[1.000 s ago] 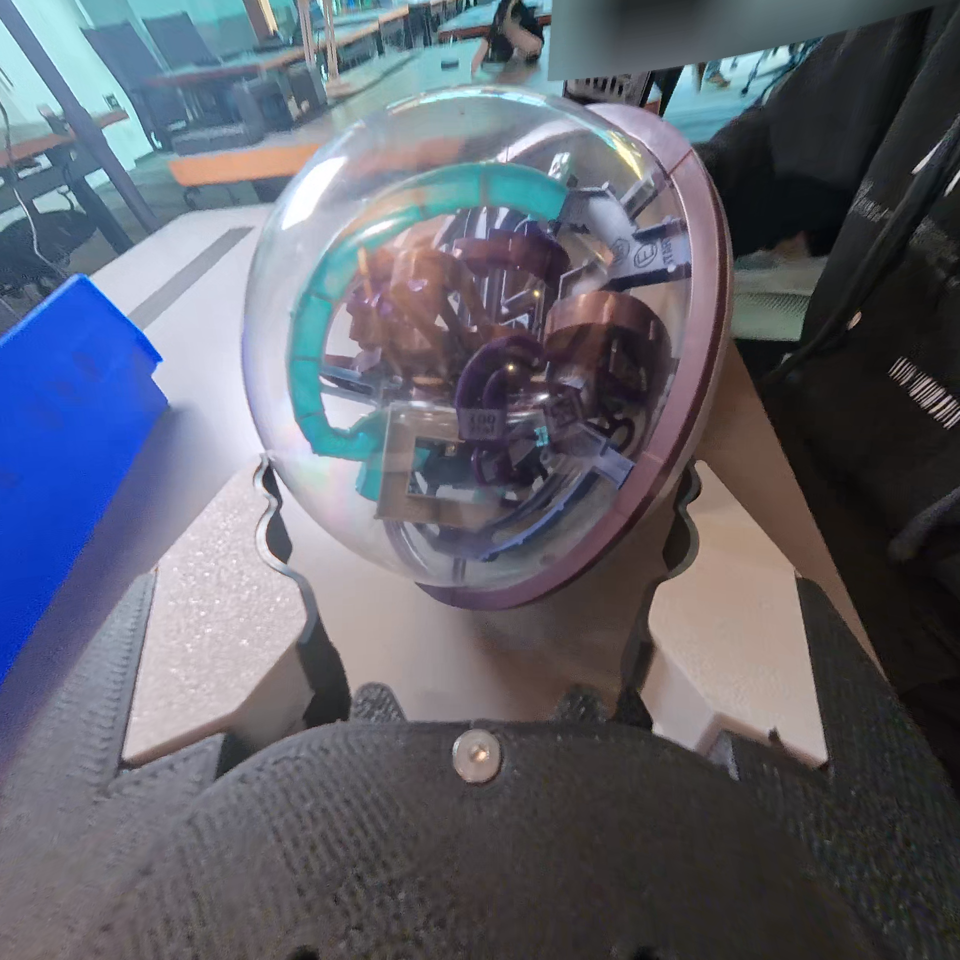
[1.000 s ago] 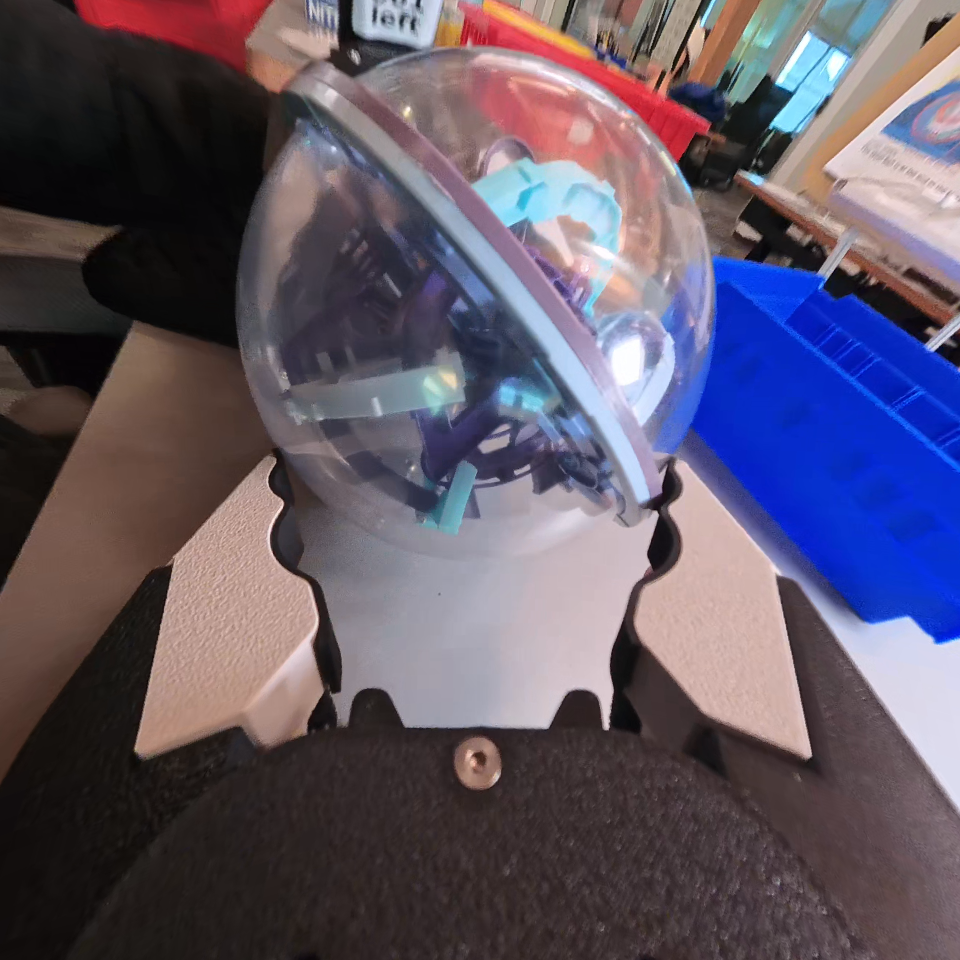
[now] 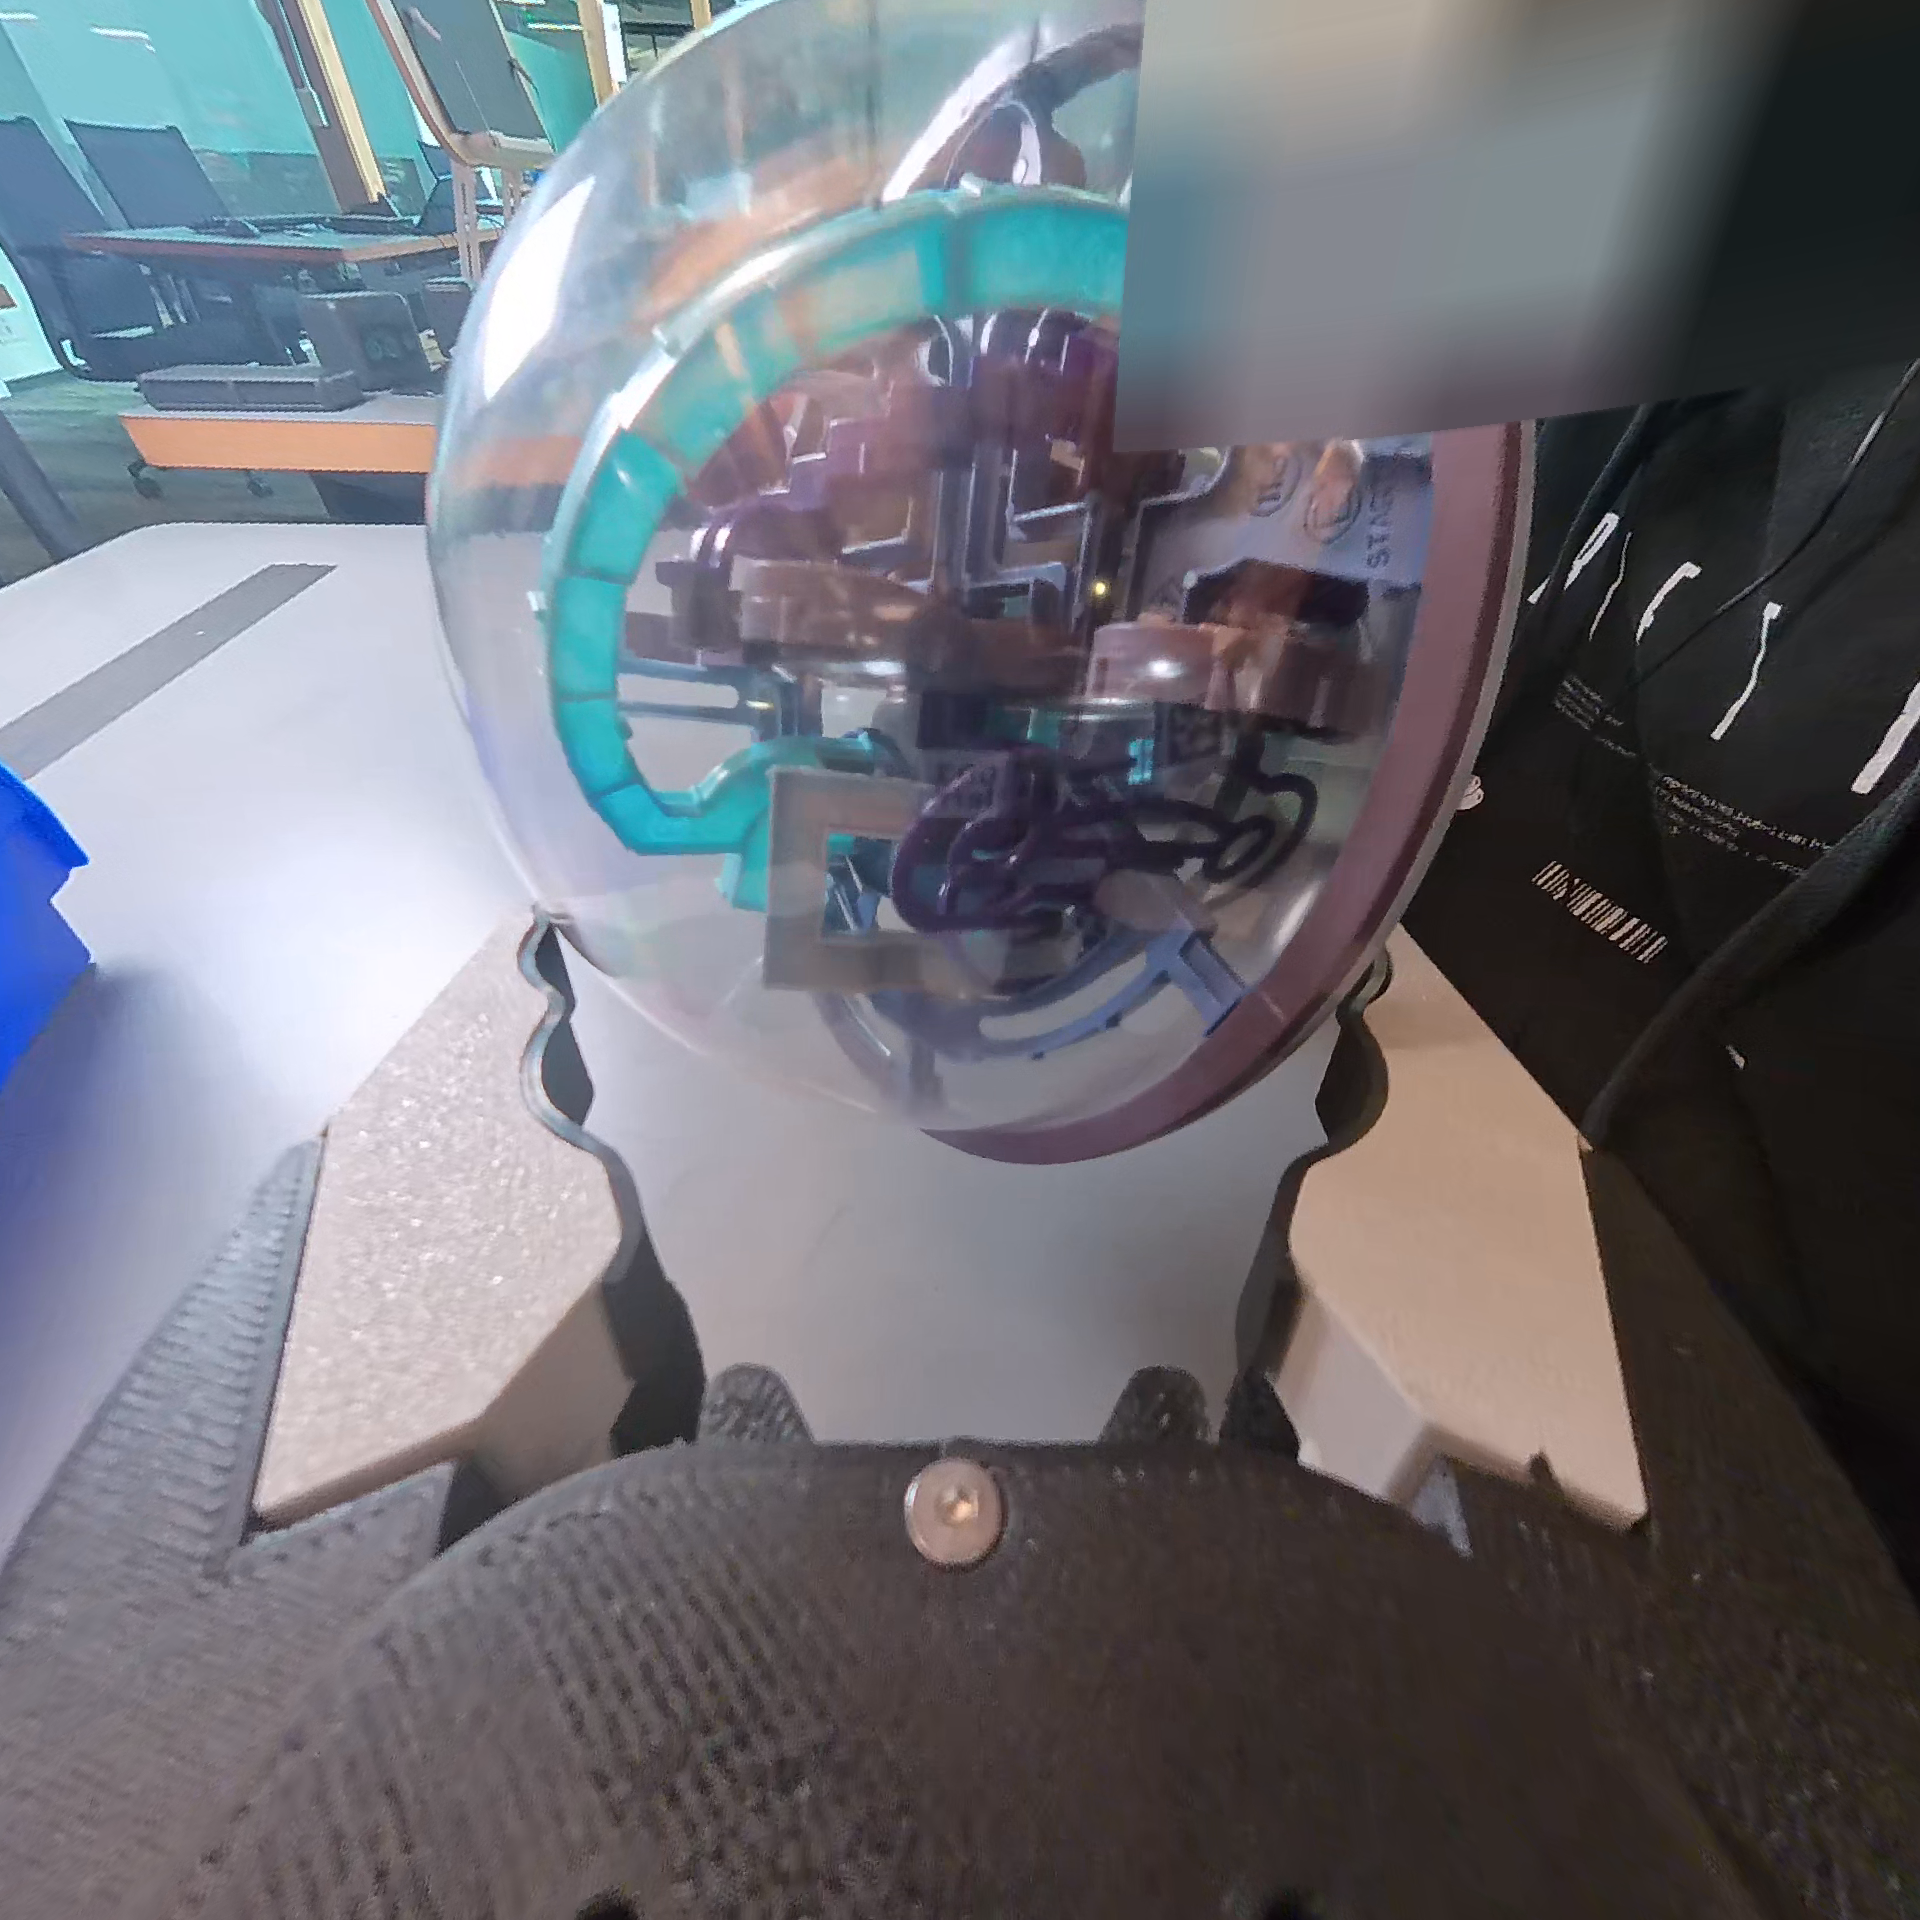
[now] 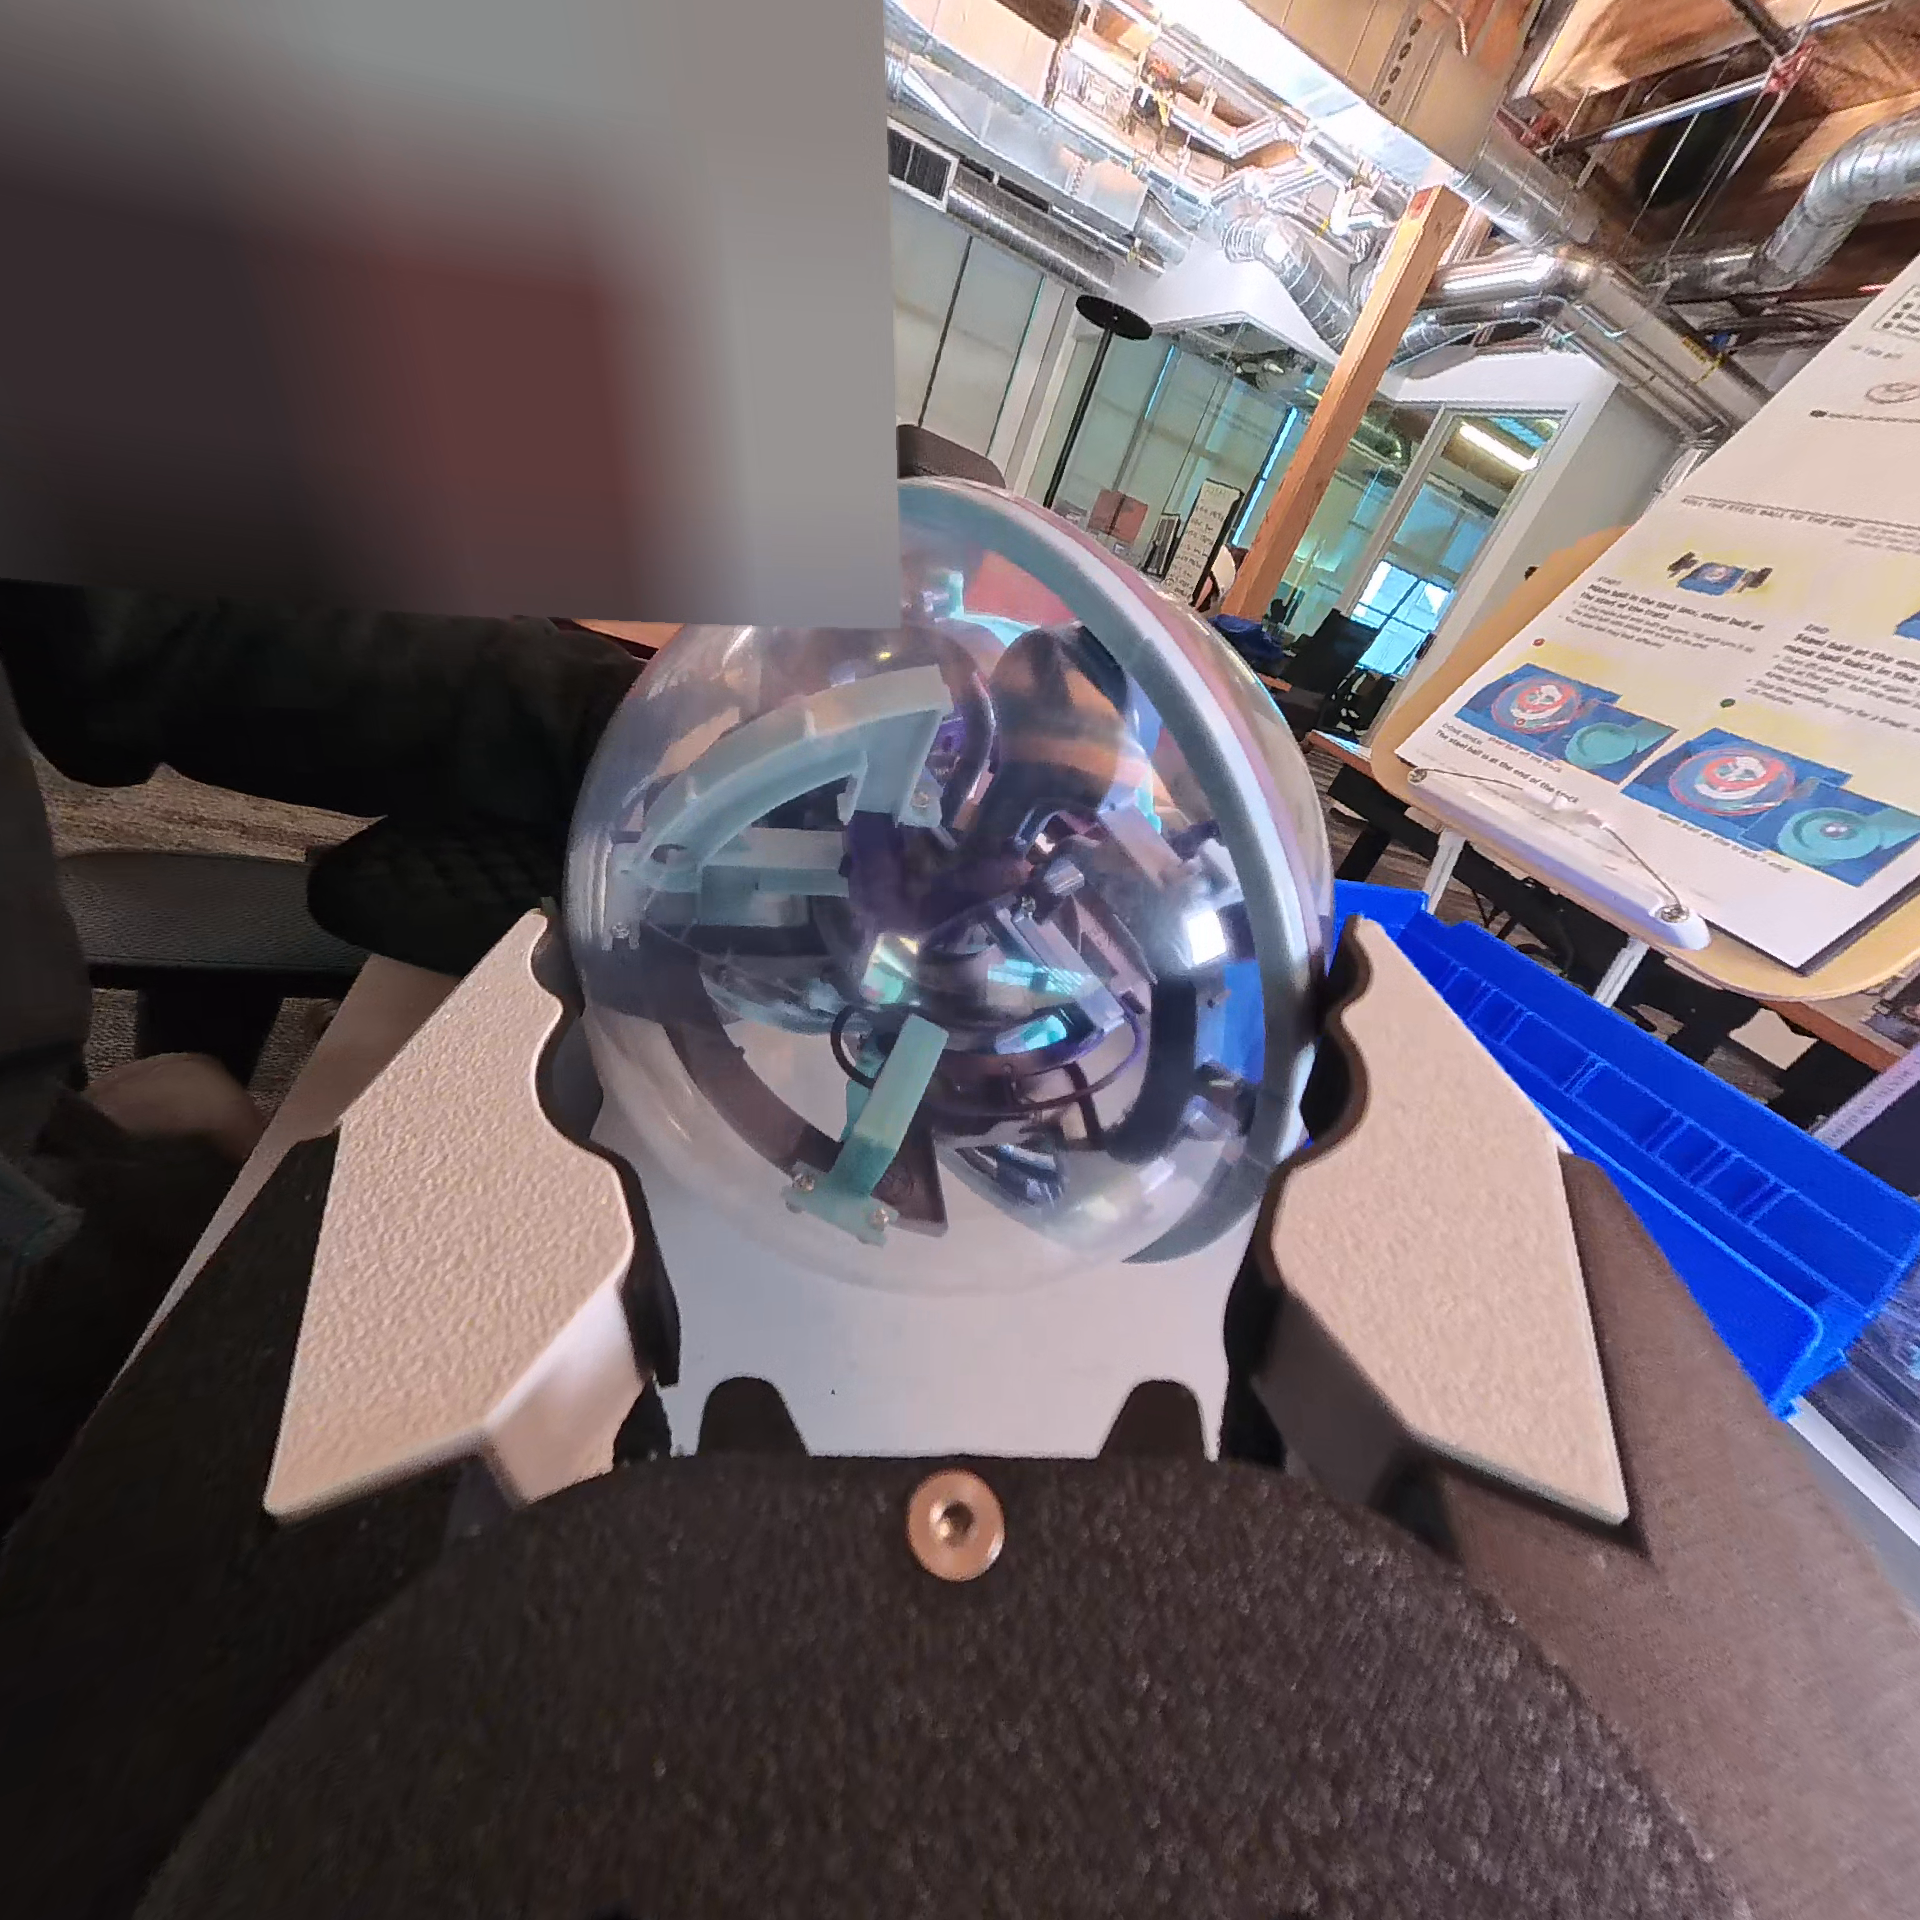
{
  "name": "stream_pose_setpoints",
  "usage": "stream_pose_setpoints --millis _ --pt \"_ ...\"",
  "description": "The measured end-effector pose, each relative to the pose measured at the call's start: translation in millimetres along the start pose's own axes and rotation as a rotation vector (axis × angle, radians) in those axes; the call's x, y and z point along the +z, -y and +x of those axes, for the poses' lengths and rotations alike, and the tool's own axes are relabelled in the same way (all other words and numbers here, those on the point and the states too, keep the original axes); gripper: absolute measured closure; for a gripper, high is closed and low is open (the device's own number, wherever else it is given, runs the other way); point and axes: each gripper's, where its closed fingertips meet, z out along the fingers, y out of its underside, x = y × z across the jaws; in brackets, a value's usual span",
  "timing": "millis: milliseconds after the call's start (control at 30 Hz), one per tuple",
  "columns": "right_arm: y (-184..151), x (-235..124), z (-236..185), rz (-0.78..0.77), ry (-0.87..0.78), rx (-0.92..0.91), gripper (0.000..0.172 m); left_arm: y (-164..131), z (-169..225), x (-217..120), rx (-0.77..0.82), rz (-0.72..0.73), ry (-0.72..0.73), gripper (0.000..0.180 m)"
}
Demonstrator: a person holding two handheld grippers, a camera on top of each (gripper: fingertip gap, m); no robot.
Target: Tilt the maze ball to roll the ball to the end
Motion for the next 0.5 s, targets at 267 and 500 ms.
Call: stream_pose_setpoints --millis 267,500 --pt "-1.5 0.4 -0.1 -0.002 -0.005 0.0 0.034 -2.3 -0.7 -0.5 0.0 -0.009 0.005 0.039" --pt "-3.3 1.4 -0.2 -0.003 -0.008 0.003 0.034 -4.6 -1.2 -1.5 -0.003 -0.015 0.009 0.04"
